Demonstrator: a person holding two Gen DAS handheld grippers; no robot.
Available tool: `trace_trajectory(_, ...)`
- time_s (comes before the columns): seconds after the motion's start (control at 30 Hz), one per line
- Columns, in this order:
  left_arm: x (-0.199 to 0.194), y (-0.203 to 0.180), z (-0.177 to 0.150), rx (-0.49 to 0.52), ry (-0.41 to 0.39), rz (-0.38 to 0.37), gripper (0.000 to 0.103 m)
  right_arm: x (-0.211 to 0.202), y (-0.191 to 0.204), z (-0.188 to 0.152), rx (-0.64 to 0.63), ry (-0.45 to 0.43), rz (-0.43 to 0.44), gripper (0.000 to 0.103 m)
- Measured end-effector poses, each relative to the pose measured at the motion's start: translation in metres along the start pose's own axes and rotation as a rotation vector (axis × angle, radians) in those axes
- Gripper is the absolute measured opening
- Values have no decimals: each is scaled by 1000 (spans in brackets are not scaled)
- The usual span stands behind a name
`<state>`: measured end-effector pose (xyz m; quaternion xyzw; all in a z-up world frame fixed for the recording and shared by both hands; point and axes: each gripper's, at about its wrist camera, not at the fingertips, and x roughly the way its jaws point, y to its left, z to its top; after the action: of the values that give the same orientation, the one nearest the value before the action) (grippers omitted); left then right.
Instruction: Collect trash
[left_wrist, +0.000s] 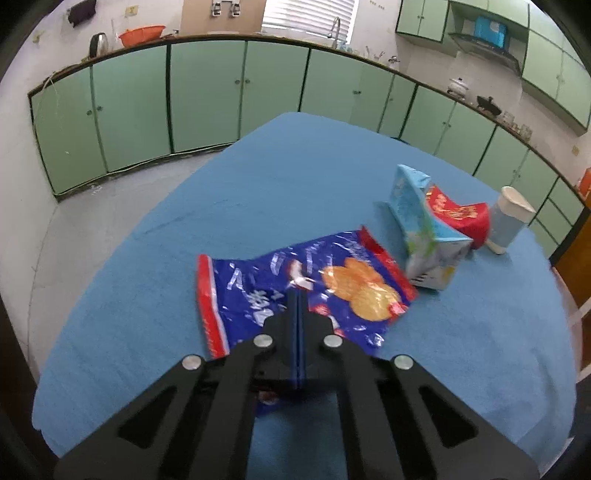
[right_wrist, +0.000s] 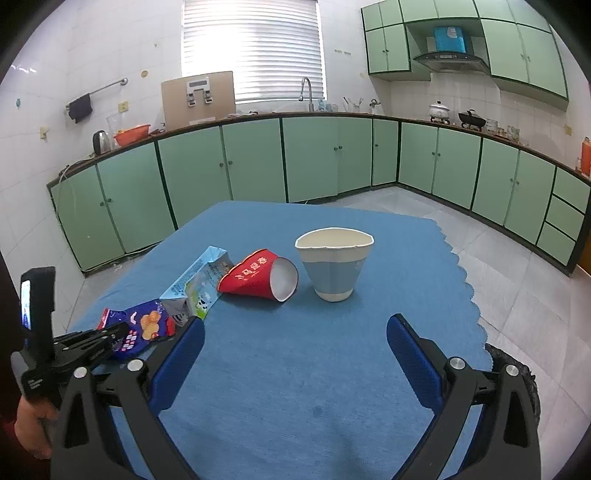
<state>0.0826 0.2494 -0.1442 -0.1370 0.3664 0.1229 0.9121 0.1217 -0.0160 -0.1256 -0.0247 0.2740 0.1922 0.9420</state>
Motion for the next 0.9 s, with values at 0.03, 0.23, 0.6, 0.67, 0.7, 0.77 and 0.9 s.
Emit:
trace_trajectory(0.03, -3, -1, -1, -2, -6, -10, 0, 0, -1, 0, 3, 1, -1, 97)
trace_trajectory(0.23, -20, 5, -6, 0, -23, 11, 4, 1, -4, -2, 13, 3, 5, 97)
trace_trajectory(0.6, -19, 27, -17, -49, 0, 20, 62, 4, 4, -8, -3, 15, 19, 97)
trace_trajectory(0.67, -18, 26, -18, -44, -4, 21, 66, 4, 4, -8, -9, 14, 14, 97)
trace_trajectory(0.7, -17, 25, -18, -41, -2, 21, 67, 5, 4, -8, -10, 15, 14, 97)
trace_trajectory(0.77, -13, 23, -17, -33, 0, 29, 66, 8, 3, -10, -2, 22, 17, 97)
trace_trajectory(0.9, -10, 19, -16, -37, -6, 35, 31, 10, 4, -12, 0, 31, 24, 97)
